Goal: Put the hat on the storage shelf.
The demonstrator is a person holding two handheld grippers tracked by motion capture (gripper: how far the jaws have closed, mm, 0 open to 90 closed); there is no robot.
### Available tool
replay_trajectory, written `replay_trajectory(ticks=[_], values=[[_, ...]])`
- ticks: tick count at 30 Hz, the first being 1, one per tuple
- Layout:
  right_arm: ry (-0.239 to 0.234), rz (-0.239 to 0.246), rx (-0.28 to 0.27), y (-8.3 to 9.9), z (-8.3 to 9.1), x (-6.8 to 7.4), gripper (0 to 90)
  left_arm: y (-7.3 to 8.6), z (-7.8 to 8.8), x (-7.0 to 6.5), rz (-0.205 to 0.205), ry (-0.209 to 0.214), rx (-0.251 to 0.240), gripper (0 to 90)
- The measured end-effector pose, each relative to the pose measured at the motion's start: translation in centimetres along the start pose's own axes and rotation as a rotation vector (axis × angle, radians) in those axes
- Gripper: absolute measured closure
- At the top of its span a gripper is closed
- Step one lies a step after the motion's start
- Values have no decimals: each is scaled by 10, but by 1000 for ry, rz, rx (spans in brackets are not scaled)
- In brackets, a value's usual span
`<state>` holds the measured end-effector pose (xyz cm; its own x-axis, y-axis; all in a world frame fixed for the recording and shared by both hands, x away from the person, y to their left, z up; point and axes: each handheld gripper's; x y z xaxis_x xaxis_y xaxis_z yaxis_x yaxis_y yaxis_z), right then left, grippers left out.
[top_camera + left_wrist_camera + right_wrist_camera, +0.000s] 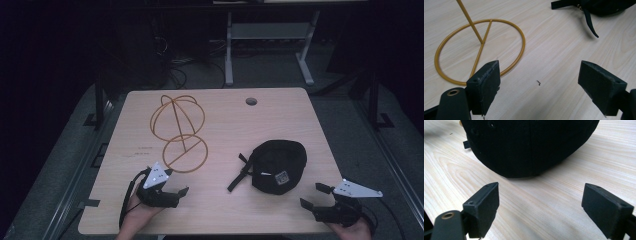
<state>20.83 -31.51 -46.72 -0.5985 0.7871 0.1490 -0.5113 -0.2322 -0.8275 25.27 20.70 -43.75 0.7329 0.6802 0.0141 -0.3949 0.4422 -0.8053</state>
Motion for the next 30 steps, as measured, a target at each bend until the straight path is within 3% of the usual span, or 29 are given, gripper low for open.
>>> replay_trajectory(ticks=[6, 14, 25, 30], values=[[-4, 2, 0, -1, -1, 1, 140, 0, -1, -1, -7, 12, 7, 178], [-11, 0, -2, -4, -3, 5, 140, -4, 0, -9, -30, 64, -10, 168], [-17, 1, 3, -3, -4, 4, 140, -15, -3, -14, -18, 109, -12, 164], [-28, -8, 0, -3, -3, 2, 140, -24, -8, -21, -58, 133, 6, 165]])
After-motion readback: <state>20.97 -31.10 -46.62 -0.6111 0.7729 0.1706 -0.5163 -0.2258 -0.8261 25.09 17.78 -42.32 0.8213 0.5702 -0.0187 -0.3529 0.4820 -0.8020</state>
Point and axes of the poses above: each handheld gripper's, and its own axes: z roughly backward along the jaws, y roughly out of its underside, x roughly to its left, and after that the axes turned 1 degree about z, right-handed
